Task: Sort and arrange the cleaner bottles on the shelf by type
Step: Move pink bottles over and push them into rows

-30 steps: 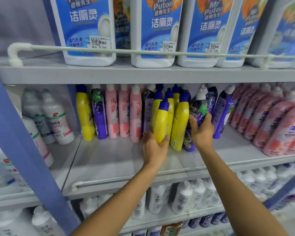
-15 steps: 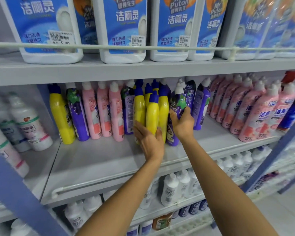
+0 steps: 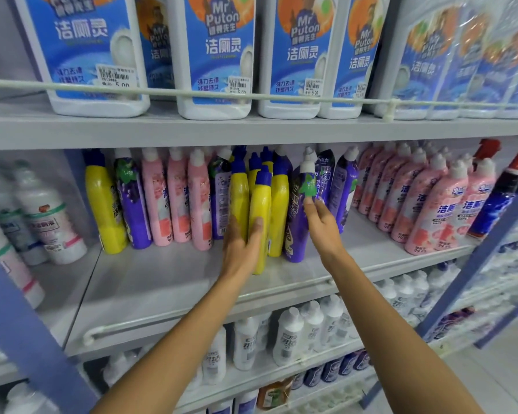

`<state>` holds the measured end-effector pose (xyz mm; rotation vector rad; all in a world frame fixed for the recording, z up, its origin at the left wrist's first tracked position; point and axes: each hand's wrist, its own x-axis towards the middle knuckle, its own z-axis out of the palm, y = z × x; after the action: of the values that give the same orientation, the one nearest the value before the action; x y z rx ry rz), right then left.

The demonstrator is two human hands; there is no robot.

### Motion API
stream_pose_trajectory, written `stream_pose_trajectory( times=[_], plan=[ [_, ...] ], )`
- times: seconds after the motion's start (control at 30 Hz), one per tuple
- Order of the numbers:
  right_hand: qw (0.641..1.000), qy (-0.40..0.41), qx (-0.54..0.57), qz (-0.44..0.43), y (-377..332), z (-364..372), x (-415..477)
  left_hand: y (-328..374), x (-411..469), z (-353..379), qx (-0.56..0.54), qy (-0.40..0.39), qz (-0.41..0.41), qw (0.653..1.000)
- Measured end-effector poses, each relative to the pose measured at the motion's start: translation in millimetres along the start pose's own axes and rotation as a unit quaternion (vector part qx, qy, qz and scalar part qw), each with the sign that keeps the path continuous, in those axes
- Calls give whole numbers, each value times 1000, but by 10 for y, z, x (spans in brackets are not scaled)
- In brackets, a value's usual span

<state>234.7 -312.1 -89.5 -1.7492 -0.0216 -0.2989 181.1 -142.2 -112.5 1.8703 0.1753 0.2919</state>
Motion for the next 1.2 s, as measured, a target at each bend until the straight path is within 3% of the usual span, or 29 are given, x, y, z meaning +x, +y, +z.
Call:
stream_pose_trajectory(
  times=[0.07, 0.23, 0.37, 0.5, 0.6, 0.77, 0.87, 1.0, 1.07, 1.2],
  plan=[
    [999, -7, 41, 20, 30, -78, -74, 37, -42, -261, -42, -24, -4, 999],
    [994, -6, 103, 37, -10, -244, -399, -23, 11, -941, -174, 28, -17, 984],
    [992, -18, 127, -18, -48, -200, -727, -118, 95, -1387, -195, 94, -26, 976],
    [981, -80, 161, -65, -220, 89, -858, -131, 285, -1710, -235, 152, -40, 959],
    [978, -109, 158, -87, -458, 406, -824, -84, 422, -1810, -240, 162, -42, 956],
    [982, -67, 119, -134, -816, 927, -605, -16, 575, -1819, -188, 163, 27, 968],
    [977, -85, 116, -155, -996, 1226, -485, -10, 717, -1768, -177, 138, 39, 974],
    [984, -113, 87, -107, -1075, 1732, -281, -38, 873, -1678, -161, 144, 37, 976],
    [988, -86, 70, -112, -1005, 1917, -193, -50, 904, -1650, -121, 135, 40, 983],
    [989, -38, 13, -140, -757, 2170, -55, -58, 971, -1548, -15, 200, 73, 977]
  ],
)
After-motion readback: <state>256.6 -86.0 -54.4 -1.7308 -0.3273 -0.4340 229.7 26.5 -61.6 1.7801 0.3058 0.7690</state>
